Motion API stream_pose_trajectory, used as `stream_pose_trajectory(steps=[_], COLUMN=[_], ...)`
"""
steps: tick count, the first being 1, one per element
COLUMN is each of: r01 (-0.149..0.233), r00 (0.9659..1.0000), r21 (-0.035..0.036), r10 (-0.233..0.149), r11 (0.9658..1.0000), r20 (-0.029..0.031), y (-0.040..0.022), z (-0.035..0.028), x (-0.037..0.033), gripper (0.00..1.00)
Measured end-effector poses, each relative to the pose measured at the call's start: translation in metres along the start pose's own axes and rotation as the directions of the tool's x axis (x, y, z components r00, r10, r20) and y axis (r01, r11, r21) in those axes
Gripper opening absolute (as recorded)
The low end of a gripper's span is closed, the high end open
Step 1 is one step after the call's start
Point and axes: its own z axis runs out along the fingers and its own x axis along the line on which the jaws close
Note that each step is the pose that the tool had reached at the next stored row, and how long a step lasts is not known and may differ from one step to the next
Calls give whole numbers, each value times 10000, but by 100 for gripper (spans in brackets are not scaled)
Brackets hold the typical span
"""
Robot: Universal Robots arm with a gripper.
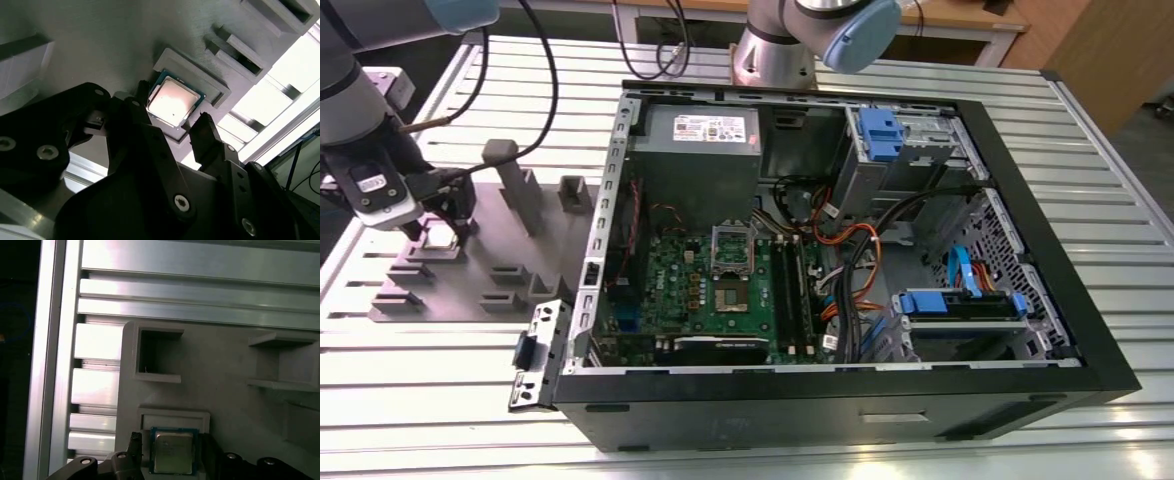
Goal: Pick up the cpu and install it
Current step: 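Pick up the cpu and move it towards the insertion slot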
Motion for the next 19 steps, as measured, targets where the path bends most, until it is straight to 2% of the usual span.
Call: stream_pose_trajectory(steps=[19], r01=[82], r00=[10000], r21=[41], r10=[-82], r11=[10000], r20=[-4], y=[-50], z=[11], x=[1], gripper=[59])
